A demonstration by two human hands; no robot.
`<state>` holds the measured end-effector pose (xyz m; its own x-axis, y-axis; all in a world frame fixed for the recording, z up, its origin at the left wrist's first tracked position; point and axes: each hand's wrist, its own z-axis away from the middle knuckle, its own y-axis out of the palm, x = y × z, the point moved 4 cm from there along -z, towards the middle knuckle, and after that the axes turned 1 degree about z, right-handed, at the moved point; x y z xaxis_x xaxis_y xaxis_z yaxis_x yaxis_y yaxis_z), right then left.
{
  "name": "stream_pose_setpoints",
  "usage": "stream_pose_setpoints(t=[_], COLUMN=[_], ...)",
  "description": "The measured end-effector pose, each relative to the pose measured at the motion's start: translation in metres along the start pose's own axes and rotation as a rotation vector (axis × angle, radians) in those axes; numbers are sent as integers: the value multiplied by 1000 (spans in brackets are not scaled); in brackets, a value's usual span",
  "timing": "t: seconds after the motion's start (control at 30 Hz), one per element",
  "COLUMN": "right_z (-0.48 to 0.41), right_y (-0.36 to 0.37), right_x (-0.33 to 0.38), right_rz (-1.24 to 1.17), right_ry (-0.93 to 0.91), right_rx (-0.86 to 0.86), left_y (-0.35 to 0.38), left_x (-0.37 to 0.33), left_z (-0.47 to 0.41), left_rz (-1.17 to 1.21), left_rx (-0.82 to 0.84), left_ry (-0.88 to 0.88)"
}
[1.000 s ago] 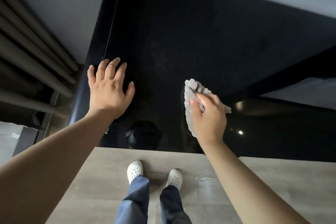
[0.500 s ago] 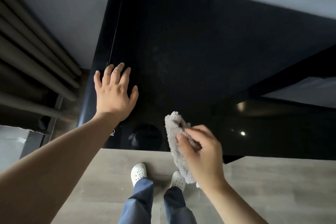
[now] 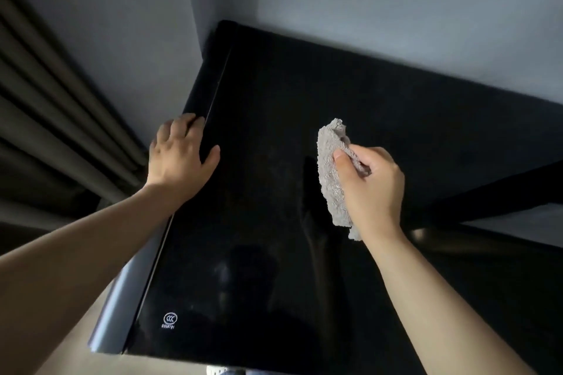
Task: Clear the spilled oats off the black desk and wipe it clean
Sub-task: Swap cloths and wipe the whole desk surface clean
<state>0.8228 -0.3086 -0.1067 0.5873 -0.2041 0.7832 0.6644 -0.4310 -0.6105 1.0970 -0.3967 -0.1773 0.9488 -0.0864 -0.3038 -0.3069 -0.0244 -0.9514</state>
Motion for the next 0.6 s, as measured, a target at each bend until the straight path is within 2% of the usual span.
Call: stream_pose_setpoints(t=[0.17, 0.5, 0.6], right_z=[-82, -245, -277], right_y=[32, 87, 108], right_x=[7, 7, -3], right_rz=[77, 251, 355], right_ry=[-115, -128, -116], right_rx=[12, 46, 112], left_y=[15, 17, 18], left_x=[-1, 1, 4], left_z=[-35, -33, -33], left_rz=[67, 134, 145], left_rx=[94, 70, 63], left_ry=[-134, -171, -233])
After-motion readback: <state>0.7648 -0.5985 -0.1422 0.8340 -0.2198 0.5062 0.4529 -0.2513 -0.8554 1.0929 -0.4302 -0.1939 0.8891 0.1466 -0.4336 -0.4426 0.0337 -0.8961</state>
